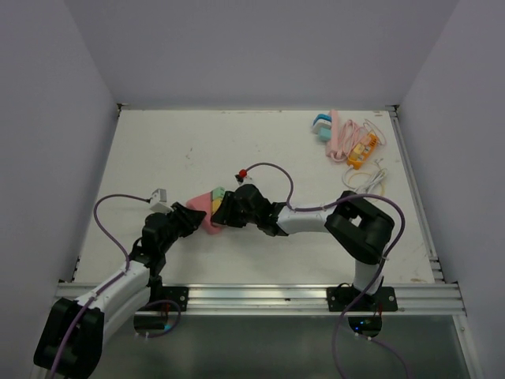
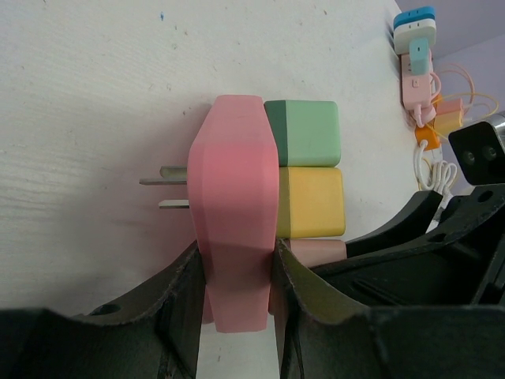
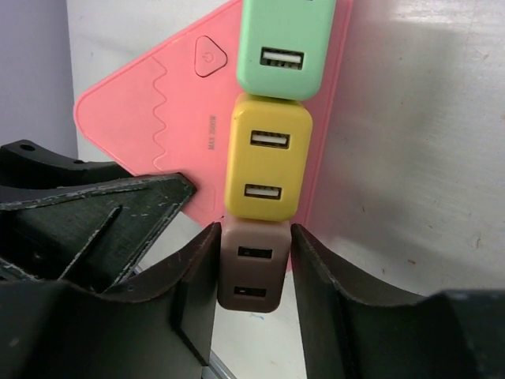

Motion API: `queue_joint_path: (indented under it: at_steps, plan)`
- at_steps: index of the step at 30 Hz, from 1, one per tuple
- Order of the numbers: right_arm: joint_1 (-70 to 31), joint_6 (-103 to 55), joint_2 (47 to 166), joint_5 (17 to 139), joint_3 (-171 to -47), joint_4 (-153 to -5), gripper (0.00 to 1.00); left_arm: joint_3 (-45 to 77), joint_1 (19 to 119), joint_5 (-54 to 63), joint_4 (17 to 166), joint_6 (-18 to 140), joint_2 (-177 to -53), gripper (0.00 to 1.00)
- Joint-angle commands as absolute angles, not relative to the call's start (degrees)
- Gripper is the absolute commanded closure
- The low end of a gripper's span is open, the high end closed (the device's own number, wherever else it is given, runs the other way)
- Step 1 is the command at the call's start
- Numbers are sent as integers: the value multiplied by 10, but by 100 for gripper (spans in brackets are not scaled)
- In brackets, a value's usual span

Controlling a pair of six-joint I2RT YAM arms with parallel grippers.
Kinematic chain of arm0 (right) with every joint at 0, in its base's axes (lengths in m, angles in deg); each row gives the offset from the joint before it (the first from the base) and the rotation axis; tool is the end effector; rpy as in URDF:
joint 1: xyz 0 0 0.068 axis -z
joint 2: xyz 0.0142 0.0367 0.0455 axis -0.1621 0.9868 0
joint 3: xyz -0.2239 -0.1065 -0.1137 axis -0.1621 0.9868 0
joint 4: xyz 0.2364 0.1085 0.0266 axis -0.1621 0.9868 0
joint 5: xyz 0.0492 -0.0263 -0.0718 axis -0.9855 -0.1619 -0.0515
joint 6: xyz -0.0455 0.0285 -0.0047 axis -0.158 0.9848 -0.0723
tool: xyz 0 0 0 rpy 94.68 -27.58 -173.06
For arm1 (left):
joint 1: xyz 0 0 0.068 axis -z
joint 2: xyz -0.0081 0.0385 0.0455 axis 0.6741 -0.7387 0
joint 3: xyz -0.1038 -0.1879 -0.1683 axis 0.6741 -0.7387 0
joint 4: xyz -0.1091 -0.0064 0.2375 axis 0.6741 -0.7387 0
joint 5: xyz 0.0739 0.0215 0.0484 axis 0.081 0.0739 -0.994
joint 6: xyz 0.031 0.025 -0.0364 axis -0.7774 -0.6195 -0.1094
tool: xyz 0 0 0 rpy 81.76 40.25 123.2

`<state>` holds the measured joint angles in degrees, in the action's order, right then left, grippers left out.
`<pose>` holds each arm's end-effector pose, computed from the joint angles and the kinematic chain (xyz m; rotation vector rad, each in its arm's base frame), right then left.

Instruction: Pull the plug off the socket

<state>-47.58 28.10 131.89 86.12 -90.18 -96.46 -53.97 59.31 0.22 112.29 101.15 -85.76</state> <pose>0.2143 0.3283 0.1612 0.0406 2.3735 1.1039 0.1499 -0.0484 0.1380 -0.5694 1.9584 -0.8511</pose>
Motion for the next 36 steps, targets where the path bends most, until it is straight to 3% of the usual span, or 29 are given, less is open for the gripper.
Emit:
queue_joint_path:
  at_steps: [1, 6, 8, 23, 36]
  plan:
    - [-478, 288, 1324, 860, -919, -978, 61, -536, 598, -15, 1140, 1020, -847, 100]
    - [-477, 282, 1299, 861, -900, -972, 95, -527, 598, -52, 1092, 1016, -839, 100]
    - [-478, 278, 1280, 864, -892, -966, 100, -526, 598, -67, 1072, 1016, -834, 100]
    - [-477, 303, 1232, 890, -862, -941, 100, -468, 619, -219, 901, 1015, -829, 100]
    - [-453, 308, 1197, 870, -857, -889, 100, -422, 719, -347, 834, 1028, -881, 100]
